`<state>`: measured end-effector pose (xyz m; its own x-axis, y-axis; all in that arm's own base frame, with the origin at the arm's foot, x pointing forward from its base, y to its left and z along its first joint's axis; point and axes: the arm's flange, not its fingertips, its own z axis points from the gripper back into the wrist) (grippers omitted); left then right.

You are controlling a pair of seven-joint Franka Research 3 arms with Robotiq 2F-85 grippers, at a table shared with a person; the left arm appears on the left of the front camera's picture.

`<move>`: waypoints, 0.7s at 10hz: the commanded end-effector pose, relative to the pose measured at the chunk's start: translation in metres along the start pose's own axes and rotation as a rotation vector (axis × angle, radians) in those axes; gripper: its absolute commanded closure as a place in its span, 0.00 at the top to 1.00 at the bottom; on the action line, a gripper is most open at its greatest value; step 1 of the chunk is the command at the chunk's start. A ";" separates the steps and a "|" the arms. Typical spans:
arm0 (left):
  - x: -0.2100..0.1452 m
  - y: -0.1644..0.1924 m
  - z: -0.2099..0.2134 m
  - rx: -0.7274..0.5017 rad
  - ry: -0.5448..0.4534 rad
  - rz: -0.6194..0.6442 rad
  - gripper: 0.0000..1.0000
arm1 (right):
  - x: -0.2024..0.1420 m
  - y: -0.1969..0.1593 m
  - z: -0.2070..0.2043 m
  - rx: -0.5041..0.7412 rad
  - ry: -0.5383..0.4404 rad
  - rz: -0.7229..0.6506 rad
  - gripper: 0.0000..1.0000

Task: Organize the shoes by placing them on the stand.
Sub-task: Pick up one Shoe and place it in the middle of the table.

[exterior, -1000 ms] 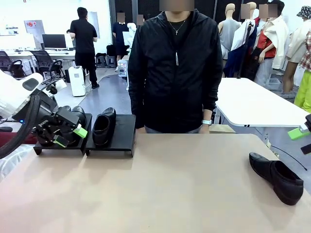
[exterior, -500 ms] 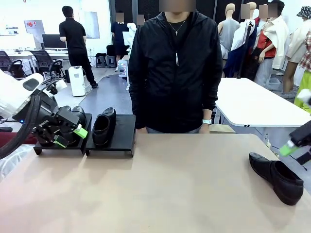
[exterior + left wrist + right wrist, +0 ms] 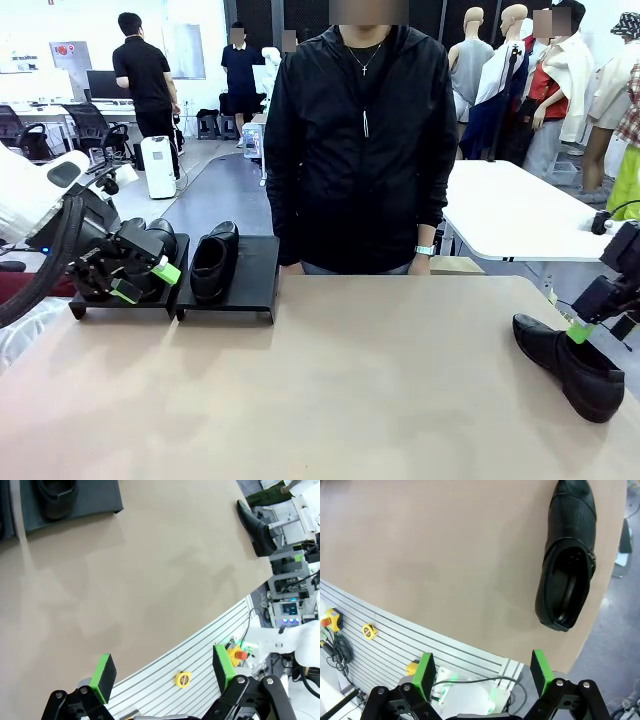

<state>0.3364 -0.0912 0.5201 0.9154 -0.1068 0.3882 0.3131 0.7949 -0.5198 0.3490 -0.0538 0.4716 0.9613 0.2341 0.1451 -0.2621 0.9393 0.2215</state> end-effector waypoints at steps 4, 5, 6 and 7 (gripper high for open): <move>-0.007 0.003 -0.005 -0.021 -0.020 -0.009 1.00 | 0.072 -0.031 -0.043 -0.189 -0.133 -0.022 1.00; -0.007 0.003 -0.005 -0.021 -0.020 -0.009 1.00 | 0.079 -0.038 -0.051 -0.175 -0.101 -0.061 1.00; -0.007 0.003 -0.005 -0.021 -0.020 -0.009 1.00 | 0.084 -0.045 -0.057 -0.164 -0.094 -0.083 1.00; -0.007 0.003 -0.005 -0.021 -0.020 -0.009 1.00 | 0.086 -0.052 -0.065 -0.165 -0.114 -0.093 1.00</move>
<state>0.3365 -0.0913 0.5202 0.9153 -0.1069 0.3884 0.3133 0.7949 -0.5196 0.4433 -0.0650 0.4079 0.9595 0.1597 0.2321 -0.1802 0.9811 0.0702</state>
